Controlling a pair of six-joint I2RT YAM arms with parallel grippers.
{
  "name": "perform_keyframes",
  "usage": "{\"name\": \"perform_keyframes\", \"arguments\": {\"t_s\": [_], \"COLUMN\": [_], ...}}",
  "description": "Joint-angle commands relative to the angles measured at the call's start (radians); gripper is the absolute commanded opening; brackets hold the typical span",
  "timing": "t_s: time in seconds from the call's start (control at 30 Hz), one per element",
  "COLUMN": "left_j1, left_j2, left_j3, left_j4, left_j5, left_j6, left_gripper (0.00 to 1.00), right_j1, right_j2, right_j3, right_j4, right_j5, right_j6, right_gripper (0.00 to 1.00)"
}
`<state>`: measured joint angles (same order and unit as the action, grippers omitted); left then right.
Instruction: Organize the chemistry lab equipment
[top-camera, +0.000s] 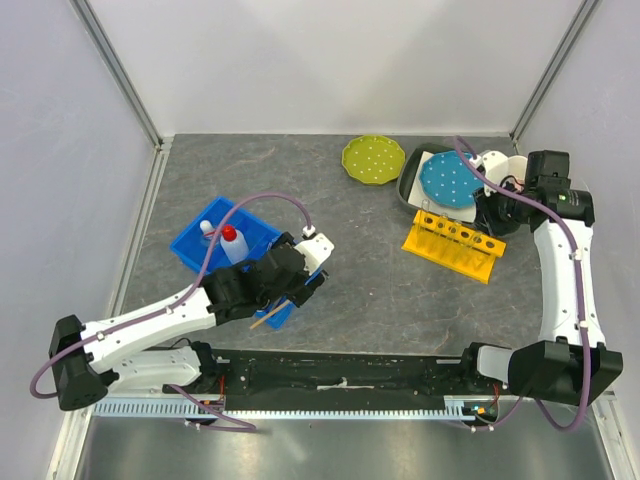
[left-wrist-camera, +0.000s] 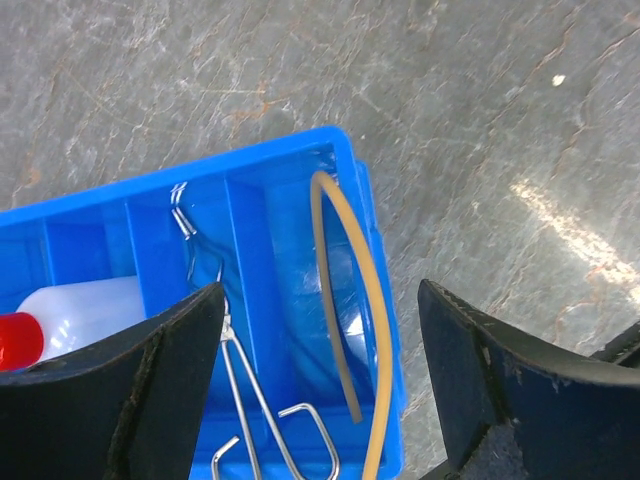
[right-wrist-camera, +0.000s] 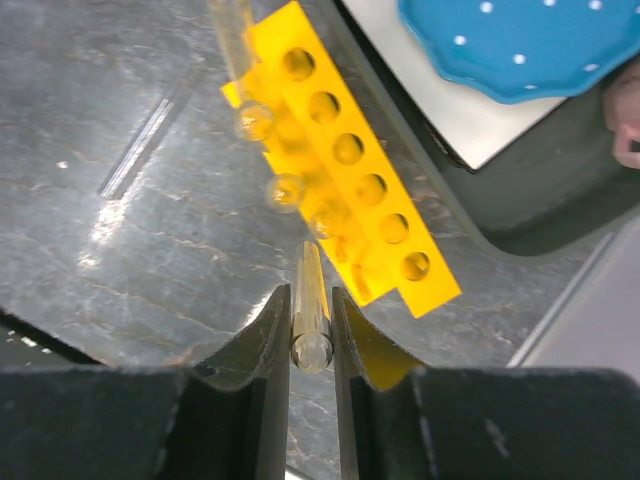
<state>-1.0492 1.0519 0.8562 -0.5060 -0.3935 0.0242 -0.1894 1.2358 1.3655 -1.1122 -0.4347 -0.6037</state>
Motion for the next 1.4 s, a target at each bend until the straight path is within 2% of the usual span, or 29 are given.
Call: {"name": "perform_keyframes", "arguments": {"t_s": [0.0,0.37,1.37], "left_j1": [-0.020,-0.040,-0.041], "left_j2": [0.017,0.077,0.097], "left_j3": [-0.009,-0.013,-0.014], "left_j4": [-0.029,-0.035,-0.035], "left_j5": [-0.085,-0.081,-0.050], "left_j6": [0.056,0.060,0.060], "left_gripper": [0.84,0.83,0.83], "right_j1": [-0.008,-0.012,-0.013], "right_j2": [0.017,0.034,0.017], "right_j3": [0.035,-0.019,-0.046], "right_j4": [0.089,0.141,0.092], "right_j5": [0.105,0.103,0.079], "right_j6": [0.016,0.021,0.015], "right_gripper": [0.16,0.16,0.16]}}
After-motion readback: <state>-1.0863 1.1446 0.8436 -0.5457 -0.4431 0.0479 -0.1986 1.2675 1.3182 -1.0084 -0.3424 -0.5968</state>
